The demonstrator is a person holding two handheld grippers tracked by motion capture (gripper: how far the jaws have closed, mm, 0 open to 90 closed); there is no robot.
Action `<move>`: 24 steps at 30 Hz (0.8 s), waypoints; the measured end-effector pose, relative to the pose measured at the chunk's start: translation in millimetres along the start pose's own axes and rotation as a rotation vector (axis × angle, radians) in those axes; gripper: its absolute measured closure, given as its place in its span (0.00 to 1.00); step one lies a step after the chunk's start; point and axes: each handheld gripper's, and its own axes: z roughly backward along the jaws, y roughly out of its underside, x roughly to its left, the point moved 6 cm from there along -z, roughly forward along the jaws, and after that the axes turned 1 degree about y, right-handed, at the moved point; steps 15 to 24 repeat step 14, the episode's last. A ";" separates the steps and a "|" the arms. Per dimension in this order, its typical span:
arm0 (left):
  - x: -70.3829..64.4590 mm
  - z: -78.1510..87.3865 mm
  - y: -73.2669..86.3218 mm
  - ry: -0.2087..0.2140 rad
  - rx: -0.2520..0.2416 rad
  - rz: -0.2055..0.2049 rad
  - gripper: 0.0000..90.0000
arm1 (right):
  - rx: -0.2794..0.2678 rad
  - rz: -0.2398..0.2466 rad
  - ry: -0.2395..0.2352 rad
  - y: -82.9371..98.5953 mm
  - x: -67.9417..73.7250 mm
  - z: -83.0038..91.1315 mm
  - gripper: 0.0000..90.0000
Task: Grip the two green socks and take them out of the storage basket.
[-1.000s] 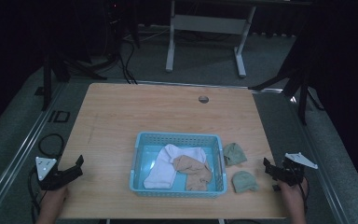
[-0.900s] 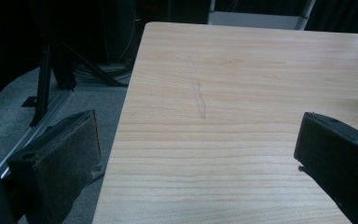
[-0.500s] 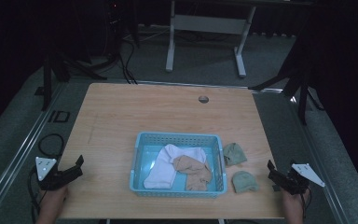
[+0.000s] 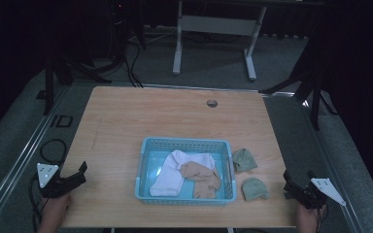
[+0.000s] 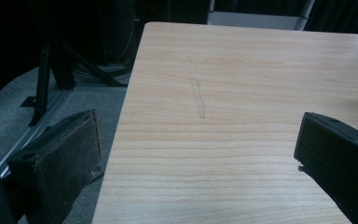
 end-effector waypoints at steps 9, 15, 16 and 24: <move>-0.1 0.1 0.0 0.003 -0.001 0.002 0.01 | 0.005 0.010 0.002 -0.5 0.5 -2.8 0.12; -0.1 0.2 0.0 0.005 -0.003 0.002 0.01 | 0.014 0.001 -0.006 -0.3 0.0 -3.5 0.12; -0.1 0.2 0.0 0.005 -0.003 0.002 0.01 | 0.014 0.001 -0.006 -0.3 0.0 -3.5 0.12; -0.1 0.2 0.0 0.005 -0.003 0.002 0.01 | 0.014 0.001 -0.006 -0.3 0.0 -3.5 0.12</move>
